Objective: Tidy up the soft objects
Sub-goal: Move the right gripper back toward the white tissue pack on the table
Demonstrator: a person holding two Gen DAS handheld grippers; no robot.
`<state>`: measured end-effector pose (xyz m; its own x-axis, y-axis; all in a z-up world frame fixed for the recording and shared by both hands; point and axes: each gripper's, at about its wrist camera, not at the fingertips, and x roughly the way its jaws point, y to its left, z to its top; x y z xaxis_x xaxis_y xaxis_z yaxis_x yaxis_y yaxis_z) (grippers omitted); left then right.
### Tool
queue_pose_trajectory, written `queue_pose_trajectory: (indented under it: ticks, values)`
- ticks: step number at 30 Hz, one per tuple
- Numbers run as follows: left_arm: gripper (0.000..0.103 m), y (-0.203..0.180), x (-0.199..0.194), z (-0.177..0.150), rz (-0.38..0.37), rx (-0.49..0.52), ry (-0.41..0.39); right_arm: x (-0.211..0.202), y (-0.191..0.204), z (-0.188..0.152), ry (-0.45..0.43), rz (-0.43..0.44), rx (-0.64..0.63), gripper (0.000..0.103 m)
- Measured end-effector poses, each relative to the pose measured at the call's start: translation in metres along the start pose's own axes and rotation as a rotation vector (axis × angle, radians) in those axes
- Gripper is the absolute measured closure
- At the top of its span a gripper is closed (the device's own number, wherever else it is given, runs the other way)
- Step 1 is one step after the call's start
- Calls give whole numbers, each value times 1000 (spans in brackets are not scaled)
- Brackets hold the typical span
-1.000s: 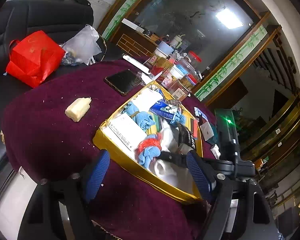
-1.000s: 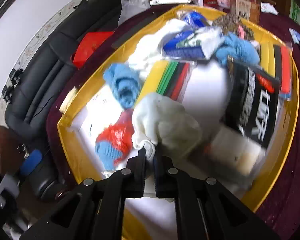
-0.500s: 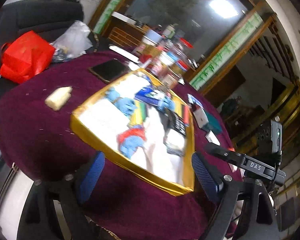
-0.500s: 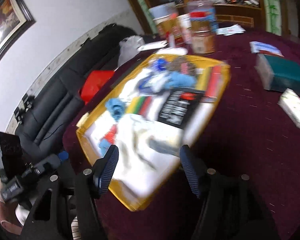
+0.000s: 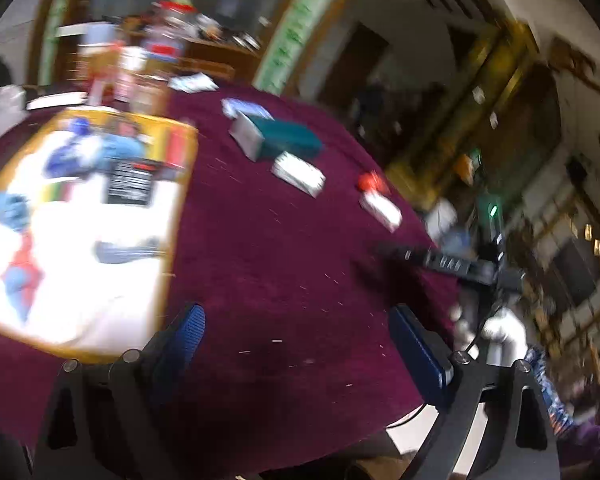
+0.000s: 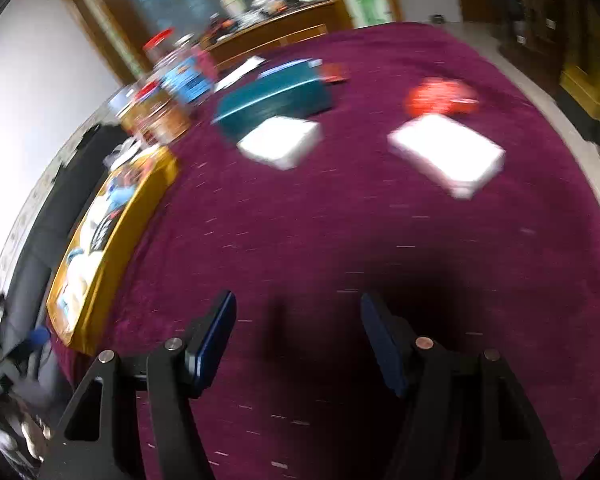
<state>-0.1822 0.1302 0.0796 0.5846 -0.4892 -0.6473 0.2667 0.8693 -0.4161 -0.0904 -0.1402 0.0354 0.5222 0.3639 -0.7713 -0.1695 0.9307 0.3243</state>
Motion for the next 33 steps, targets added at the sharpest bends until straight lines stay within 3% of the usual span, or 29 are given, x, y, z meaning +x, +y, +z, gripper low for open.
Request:
queue_pose_trajectory:
  ticks: [5,7,11,14,16,23,27,33]
  values:
    - [8,-27,67,10,36,73,136,-24,-54,-6,-55,-33,98,39]
    - [8,-32,94,15,83,102,176,-29,-66,-8,-64,-40,122,39]
    - [8,-23,131,22,147,78,217,-36,-86,-16,-74,-54,156,39]
    - [7,-19,138,30,178,66,183,-41,-101,-21,-76,-58,176,39]
    - [1,-17,141,31,167,50,166,-42,-104,-22,-74,-62,182,39]
    - [1,-14,141,28,146,51,121,-29,-93,-8,-49,-71,146,39]
    - [1,-8,138,28,102,21,97,-15,-71,17,-39,-62,97,39]
    - [1,-4,133,26,56,-16,65,34,-37,82,16,-85,39,39]
